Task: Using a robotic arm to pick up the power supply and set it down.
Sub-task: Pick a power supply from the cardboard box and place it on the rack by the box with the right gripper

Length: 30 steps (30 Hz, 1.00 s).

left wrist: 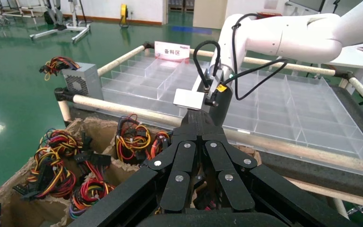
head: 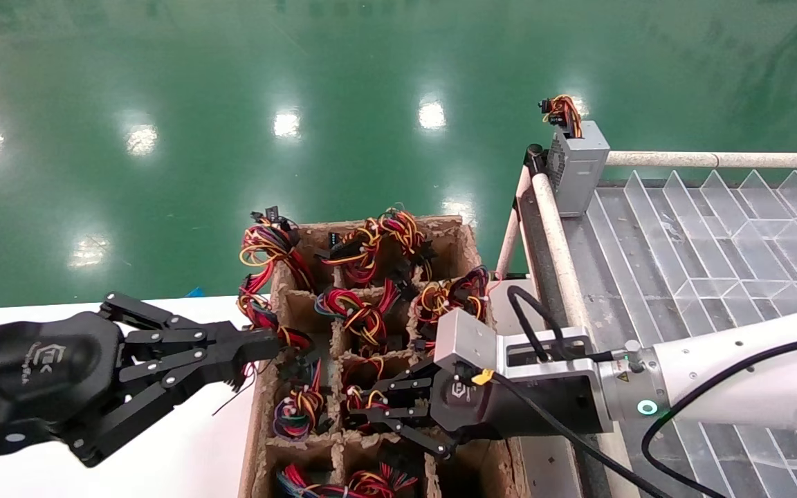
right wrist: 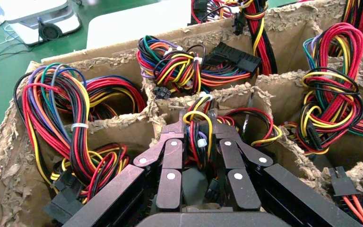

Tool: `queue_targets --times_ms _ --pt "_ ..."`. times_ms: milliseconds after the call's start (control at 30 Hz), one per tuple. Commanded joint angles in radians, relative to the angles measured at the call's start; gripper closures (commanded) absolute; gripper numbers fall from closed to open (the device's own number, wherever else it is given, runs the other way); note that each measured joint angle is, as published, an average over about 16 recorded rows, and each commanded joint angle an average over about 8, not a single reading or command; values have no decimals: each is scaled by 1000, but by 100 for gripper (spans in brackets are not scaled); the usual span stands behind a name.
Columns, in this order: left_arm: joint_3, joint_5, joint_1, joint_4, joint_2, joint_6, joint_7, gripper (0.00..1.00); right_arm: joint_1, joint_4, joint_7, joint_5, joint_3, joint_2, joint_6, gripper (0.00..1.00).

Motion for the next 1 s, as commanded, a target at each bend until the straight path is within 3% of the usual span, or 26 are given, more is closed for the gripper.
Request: queue_targets --times_ms 33,333,600,1000 --pt "0 0 0 0 0 0 0 100 1 4 2 -1 0 2 0 100" --pt "0 0 0 0 0 0 0 100 20 60 40 10 12 24 0 100" --pt "0 0 0 0 0 0 0 100 71 202 114 33 45 71 9 100" --pt "0 0 0 0 0 0 0 100 162 373 183 103 145 124 89 100"
